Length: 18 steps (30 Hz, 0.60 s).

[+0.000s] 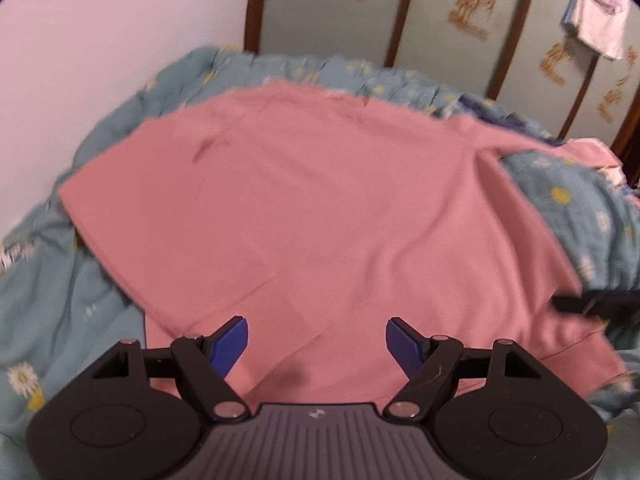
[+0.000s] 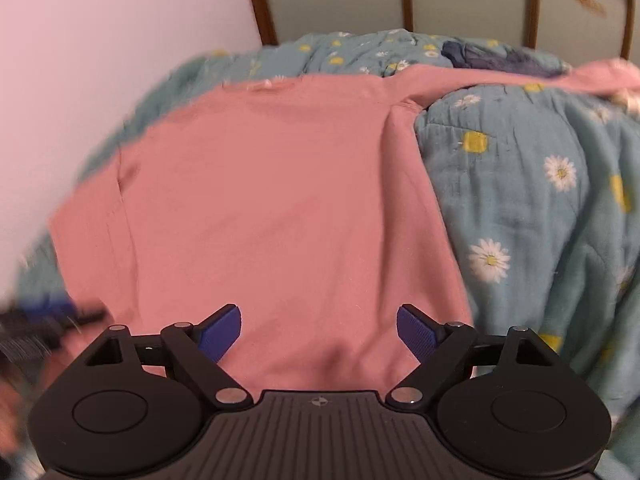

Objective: Fold clothes

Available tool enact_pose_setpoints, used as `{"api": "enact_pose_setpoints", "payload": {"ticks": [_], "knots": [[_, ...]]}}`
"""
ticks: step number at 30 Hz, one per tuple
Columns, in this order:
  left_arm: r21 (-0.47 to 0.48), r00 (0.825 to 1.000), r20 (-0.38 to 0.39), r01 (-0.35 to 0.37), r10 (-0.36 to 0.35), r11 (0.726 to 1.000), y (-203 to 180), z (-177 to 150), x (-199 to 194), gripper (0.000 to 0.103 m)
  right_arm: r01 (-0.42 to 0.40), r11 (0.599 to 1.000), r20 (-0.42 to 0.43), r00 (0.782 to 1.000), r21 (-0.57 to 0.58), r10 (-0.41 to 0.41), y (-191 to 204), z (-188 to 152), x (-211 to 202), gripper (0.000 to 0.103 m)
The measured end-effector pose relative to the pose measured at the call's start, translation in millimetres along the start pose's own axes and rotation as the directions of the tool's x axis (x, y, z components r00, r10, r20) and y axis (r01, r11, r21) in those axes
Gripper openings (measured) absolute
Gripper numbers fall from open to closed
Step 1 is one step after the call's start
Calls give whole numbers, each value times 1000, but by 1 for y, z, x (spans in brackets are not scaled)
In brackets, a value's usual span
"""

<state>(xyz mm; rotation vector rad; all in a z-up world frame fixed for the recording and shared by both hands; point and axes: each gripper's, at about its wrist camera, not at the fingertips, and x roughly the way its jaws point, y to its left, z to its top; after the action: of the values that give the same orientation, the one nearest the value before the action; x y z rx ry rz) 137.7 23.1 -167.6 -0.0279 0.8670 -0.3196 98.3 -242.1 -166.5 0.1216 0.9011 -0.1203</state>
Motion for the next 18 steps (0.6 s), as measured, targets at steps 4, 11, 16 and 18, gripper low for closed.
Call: {"api": "enact_pose_setpoints", "payload": {"ticks": [4, 11, 16, 18], "knots": [[-45, 1000, 1, -31, 31, 999, -12, 4, -24, 81, 107, 993, 62, 993, -40, -104, 12, 4, -22, 85], [5, 989, 92, -118, 117, 993, -47, 11, -99, 81, 78, 997, 123, 989, 14, -79, 11, 3, -84, 83], [19, 981, 94, -171, 169, 985, -63, 30, -138, 81, -3, 996, 115, 993, 85, -7, 10, 25, -135, 83], [10, 979, 82, -190, 189, 982, -68, 59, -159, 81, 32, 999, 96, 995, 42, -36, 19, 53, -155, 83]]}}
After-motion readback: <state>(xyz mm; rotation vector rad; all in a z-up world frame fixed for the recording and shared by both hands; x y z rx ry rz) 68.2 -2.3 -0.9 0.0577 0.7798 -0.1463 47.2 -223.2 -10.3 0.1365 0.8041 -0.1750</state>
